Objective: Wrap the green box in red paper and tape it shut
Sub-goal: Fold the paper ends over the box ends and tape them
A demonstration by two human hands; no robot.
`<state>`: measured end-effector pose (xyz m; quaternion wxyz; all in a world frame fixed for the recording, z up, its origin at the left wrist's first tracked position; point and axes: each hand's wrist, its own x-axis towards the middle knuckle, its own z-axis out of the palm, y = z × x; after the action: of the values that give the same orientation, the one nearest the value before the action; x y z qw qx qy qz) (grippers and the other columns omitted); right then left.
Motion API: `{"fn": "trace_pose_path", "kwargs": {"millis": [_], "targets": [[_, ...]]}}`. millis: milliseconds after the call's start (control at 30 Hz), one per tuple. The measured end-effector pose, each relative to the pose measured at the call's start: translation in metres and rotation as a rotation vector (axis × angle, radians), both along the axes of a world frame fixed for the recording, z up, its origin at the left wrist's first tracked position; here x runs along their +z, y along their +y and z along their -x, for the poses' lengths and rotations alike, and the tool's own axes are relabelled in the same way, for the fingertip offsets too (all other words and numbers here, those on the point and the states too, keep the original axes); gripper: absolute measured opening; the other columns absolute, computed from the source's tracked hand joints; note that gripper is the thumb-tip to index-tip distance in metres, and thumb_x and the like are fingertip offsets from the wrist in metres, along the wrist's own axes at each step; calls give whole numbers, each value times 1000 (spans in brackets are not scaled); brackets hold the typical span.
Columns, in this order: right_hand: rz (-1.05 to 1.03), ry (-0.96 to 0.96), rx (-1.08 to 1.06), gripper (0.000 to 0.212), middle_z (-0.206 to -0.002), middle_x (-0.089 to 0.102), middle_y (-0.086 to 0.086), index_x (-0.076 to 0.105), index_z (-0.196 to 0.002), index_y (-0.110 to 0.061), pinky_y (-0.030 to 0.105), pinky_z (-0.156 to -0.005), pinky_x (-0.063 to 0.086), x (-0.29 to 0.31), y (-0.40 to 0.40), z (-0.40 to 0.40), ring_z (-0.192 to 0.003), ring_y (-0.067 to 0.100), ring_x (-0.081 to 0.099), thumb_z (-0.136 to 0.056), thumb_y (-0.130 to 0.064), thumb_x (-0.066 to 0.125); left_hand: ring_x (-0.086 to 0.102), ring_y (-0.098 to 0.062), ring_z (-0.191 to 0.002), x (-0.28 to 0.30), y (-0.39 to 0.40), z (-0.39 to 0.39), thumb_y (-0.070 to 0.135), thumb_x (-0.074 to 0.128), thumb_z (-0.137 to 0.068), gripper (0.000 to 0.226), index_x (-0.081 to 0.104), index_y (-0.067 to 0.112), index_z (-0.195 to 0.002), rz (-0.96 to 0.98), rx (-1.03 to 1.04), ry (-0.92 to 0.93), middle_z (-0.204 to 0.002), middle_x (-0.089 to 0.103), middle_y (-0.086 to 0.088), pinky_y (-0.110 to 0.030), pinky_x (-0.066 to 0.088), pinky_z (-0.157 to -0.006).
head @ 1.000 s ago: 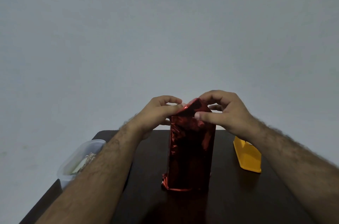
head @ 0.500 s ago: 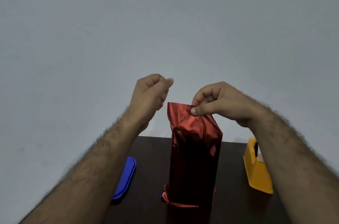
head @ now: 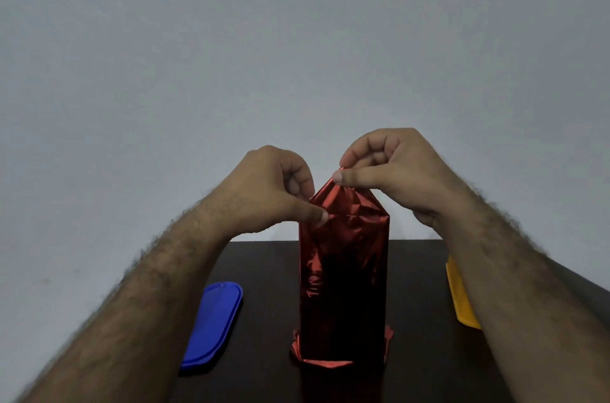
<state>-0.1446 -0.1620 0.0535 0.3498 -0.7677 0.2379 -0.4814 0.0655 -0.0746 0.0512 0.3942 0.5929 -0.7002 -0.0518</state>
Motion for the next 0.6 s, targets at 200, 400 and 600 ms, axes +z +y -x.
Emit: {"fn": "trace_pose_path", "kwargs": {"millis": [200, 400, 600], "targets": [[25, -18, 33, 25, -67, 72, 9, 78, -87, -6, 24, -64, 54, -2, 8, 0, -63, 17, 67, -70, -8, 96, 69, -21, -71, -4, -2, 2, 0, 94, -72, 28, 77, 7, -93, -48, -175, 207, -80, 76, -16, -38, 57, -75], [8, -18, 33, 24, -68, 73, 10, 78, -86, -7, 23, -65, 55, -1, 10, 0, -63, 17, 68, -69, -6, 96, 77, -21, -93, 0, -1, -4, 3, 90, -77, 36, 77, 6, -110, -10, -224, 379, -102, 81, -12, -29, 60, -83], [5, -24, -32, 25, -71, 75, 13, 78, -85, -6, 32, -73, 57, -1, 10, 4, -67, 19, 70, -68, -7, 97, 66, -18, -67, 11, 8, -9, 13, 89, -82, 17, 76, 6, -89, 107, -56, 299, -74, 75, -11, -35, 51, -66]]}}
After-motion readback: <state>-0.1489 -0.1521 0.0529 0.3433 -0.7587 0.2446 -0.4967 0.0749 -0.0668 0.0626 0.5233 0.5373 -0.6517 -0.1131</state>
